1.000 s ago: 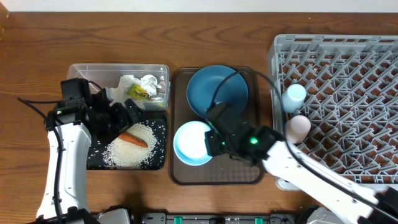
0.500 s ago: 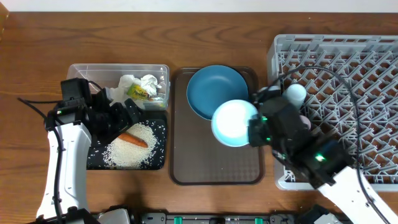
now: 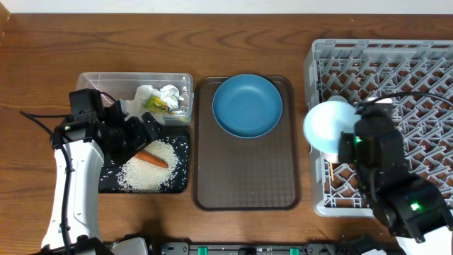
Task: Sort waste into correct bins and load items into the dishwasher rack
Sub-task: 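Lower the white bowl into the rack's back row and open right gripper, then raise right gripper and move it left toward the blue plate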
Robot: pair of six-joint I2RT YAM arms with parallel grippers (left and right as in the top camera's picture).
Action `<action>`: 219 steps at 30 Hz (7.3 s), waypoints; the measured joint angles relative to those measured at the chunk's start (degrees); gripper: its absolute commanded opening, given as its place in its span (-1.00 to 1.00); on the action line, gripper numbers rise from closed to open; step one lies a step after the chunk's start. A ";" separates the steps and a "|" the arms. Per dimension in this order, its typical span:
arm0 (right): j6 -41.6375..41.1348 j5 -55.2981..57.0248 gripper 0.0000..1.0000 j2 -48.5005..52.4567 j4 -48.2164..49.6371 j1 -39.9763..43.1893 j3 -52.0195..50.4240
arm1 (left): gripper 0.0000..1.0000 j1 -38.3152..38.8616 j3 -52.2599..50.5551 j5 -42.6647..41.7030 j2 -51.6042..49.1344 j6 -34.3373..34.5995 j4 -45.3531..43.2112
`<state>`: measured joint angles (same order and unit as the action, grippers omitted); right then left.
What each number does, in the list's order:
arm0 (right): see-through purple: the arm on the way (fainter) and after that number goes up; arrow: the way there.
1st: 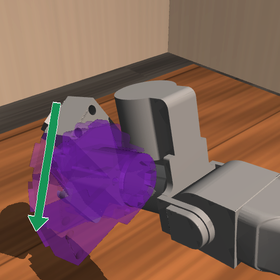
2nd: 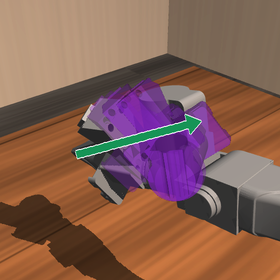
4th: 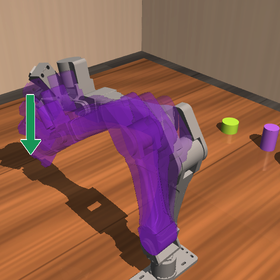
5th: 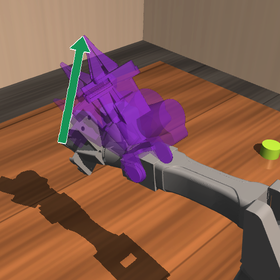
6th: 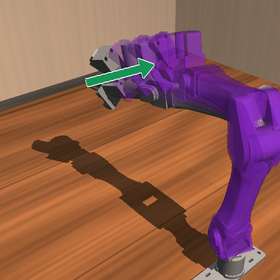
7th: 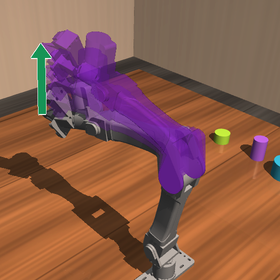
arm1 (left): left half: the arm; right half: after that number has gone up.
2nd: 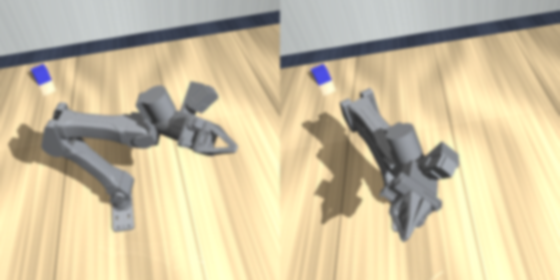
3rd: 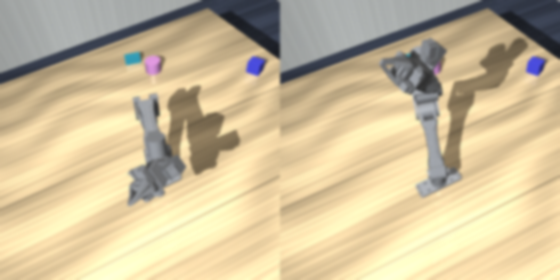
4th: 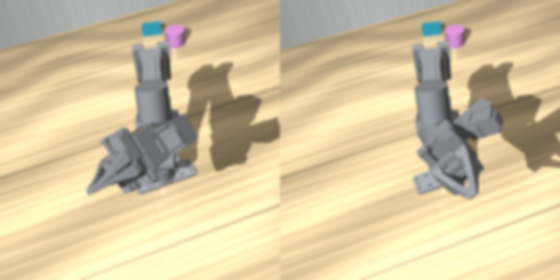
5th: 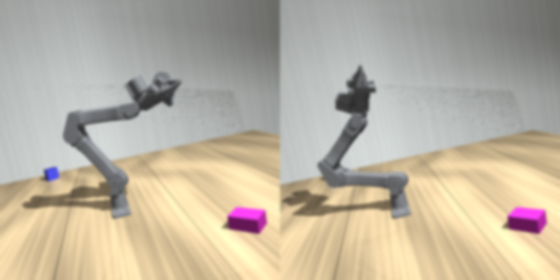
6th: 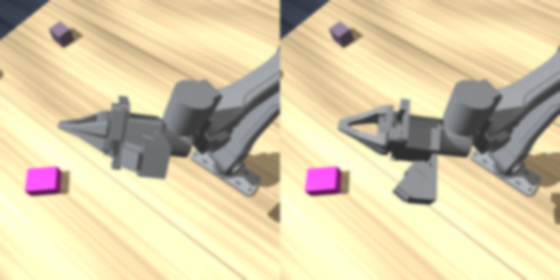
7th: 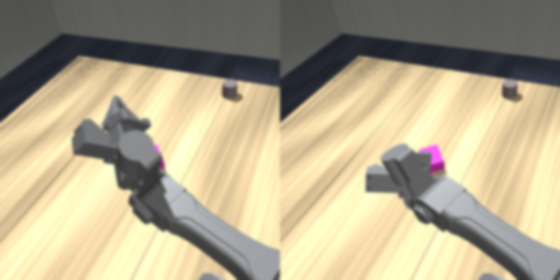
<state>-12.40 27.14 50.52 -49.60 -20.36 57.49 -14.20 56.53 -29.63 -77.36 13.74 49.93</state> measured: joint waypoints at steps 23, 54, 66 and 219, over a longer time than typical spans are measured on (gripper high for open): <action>42.88 27.91 -0.97 24.37 61.46 22.88 0.66 | 0.98 0.00 -0.02 0.00 0.00 -0.02 -0.07; 77.70 31.50 -0.77 61.29 91.43 21.59 1.97 | 0.98 0.00 -0.02 -0.20 0.00 -0.02 -0.02; 76.72 31.63 -0.47 62.16 88.83 14.80 1.31 | 0.97 0.00 -0.02 -0.20 0.00 0.00 0.00; -13.22 -34.97 -0.30 25.77 13.88 -13.33 1.07 | 0.98 0.00 -0.04 -0.20 0.00 0.00 0.00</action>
<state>-25.63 -7.84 76.29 -35.73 -33.69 58.57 -14.20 56.49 -29.82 -77.36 13.74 49.93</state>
